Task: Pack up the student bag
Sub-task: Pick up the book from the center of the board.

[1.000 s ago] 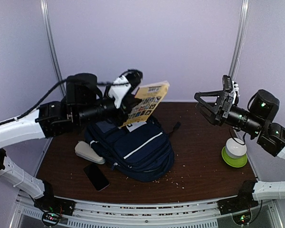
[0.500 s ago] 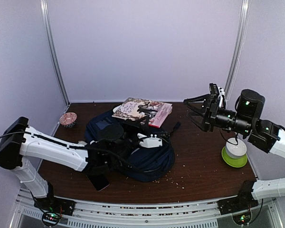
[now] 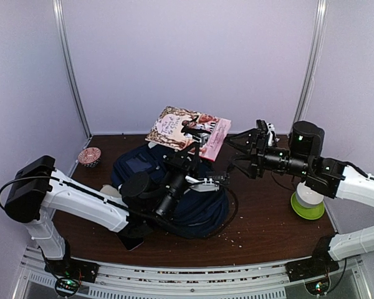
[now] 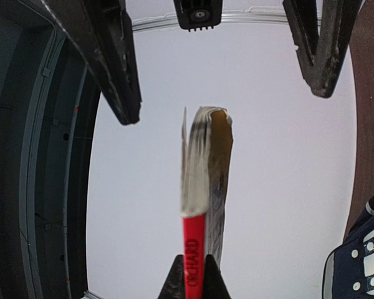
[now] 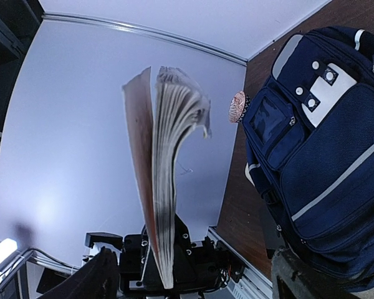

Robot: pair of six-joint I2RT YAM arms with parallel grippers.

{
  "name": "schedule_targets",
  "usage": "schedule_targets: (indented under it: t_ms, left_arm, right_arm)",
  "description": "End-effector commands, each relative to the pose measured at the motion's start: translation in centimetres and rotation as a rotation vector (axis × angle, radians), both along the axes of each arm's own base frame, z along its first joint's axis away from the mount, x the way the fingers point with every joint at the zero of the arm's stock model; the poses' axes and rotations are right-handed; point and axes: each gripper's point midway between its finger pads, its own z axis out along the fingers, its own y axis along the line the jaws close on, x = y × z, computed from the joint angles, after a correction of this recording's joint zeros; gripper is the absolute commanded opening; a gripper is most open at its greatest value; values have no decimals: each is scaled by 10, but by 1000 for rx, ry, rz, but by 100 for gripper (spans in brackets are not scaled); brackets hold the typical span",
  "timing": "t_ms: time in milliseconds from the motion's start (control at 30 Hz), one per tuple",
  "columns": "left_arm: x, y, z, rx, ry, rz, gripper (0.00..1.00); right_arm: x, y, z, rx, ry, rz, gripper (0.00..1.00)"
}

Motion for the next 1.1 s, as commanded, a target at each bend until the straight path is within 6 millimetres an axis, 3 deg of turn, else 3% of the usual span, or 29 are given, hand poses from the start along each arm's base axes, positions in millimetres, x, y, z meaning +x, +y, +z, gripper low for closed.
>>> schedule_targets:
  t_ms: [0,133,300,433,633,700,733,767,833,867,967,1067]
  left_arm:
    - [-13,6,31,-101,-61,-20,0]
    - [-21,1,26,-90,-60,-45,0]
    - [-27,0,31,-104,-68,-54,0]
    - [-30,0,29,-99,-68,-59,0]
    - [-29,1,30,-114,-57,-55,0]
    - [-27,2,32,-130,-46,-44,0]
    - [-25,4,33,-150,-29,-29,7]
    - [-22,7,35,-175,-7,-15,24]
    - [-14,12,39,-239,58,13,71]
    - [-10,15,40,-266,89,32,82]
    - [1,22,33,-285,181,83,95]
    - [5,30,14,-288,311,102,98]
  right_arm:
    - [5,9,27,111,-34,12,84]
    - [11,15,48,173,-68,19,83]
    - [21,25,42,121,-43,30,75]
    - [24,26,54,175,-62,29,51]
    - [22,20,62,182,-89,15,6]
    - [21,15,63,169,-107,-4,0]
    - [20,11,64,160,-122,-16,0]
    - [20,7,65,149,-137,-34,0]
    - [21,-6,68,123,-178,-89,0]
    - [22,-14,70,101,-205,-128,0]
    - [26,-49,71,7,-278,-287,0]
    - [32,-91,61,-109,-304,-468,0]
